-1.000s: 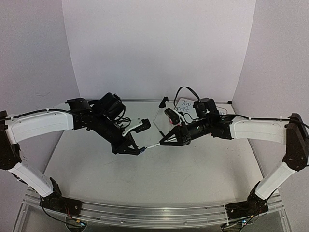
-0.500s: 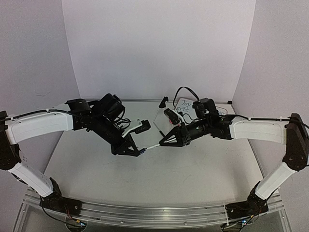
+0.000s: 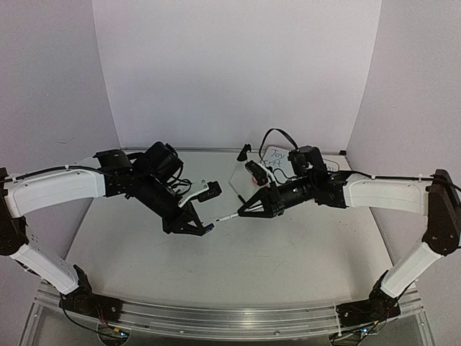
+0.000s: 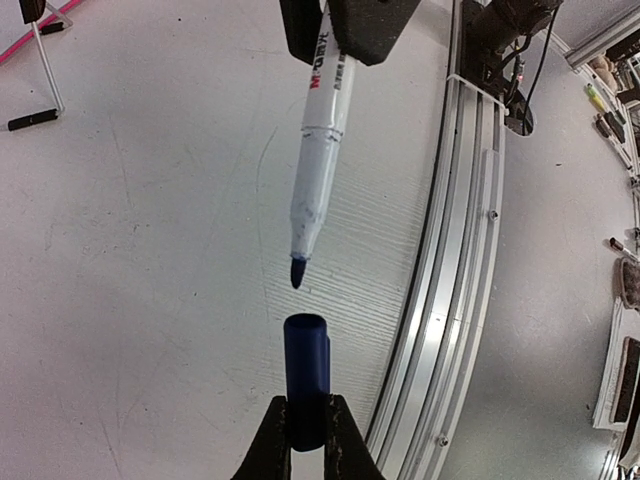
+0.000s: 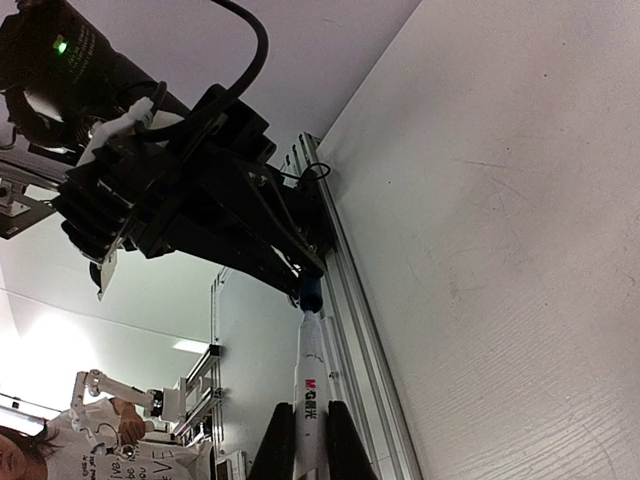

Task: Write a sentence on the whiteboard
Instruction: Insert the whiteboard marker without the cap into the pen cap.

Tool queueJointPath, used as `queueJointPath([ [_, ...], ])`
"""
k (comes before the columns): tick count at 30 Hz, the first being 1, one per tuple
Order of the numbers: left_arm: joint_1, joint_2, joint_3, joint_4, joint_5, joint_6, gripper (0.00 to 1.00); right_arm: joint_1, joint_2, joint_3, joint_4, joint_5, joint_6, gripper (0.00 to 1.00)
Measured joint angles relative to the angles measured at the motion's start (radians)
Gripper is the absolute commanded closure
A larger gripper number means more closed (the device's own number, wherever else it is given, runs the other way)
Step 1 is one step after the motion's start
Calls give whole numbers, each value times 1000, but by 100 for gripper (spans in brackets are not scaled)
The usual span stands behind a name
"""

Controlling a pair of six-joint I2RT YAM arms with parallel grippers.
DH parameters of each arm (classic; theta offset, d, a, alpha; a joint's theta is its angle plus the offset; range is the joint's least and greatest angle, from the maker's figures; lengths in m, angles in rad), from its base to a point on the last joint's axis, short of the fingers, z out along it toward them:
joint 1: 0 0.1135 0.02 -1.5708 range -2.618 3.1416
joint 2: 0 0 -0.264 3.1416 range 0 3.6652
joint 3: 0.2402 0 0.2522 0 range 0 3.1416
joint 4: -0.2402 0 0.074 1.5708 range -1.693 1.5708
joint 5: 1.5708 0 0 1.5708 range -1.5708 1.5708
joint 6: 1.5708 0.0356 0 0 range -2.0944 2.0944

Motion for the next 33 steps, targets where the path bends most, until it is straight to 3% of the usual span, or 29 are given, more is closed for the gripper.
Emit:
queueJointPath([
  [33, 0, -1, 0, 0, 27, -4, 100, 24, 20, 0, 0, -14, 0, 100],
])
